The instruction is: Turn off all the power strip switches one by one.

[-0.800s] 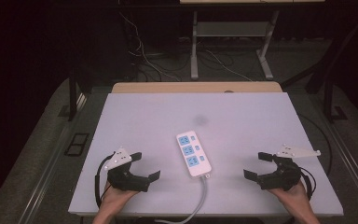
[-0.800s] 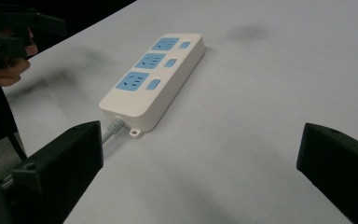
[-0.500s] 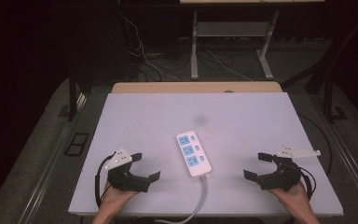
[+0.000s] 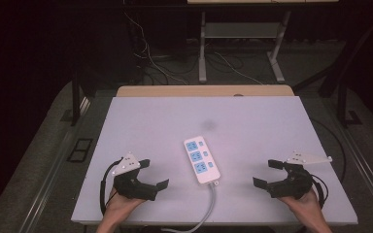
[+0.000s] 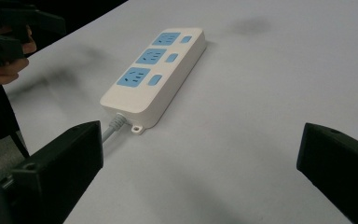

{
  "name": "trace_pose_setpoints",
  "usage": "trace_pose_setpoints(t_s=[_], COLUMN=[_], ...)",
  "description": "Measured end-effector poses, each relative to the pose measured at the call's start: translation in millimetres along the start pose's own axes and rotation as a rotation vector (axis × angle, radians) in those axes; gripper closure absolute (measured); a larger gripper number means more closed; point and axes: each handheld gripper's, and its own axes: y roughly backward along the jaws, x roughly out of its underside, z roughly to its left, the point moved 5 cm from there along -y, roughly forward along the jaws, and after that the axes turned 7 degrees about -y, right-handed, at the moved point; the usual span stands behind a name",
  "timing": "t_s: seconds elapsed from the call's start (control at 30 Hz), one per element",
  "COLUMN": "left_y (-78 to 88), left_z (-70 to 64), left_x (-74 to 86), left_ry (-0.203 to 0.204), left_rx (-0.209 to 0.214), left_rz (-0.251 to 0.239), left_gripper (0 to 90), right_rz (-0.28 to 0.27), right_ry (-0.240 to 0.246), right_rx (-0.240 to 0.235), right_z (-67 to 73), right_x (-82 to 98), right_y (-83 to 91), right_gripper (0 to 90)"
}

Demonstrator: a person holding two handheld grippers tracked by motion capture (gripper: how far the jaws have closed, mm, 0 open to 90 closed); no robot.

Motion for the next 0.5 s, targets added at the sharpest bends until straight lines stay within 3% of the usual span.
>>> trace_pose_setpoints(t_s=[0.5], left_y=[-8.7], left_z=[-7.7], left_x=[-12.0], left_ry=[-0.034], left_rx=[0.054], left_rz=[0.068], left_gripper=[0.0], right_rz=[0.001], right_ry=[0.004], right_rx=[0.005], right_z=[0.0], right_x=[0.0], right_y=[0.3], right_gripper=[0.0])
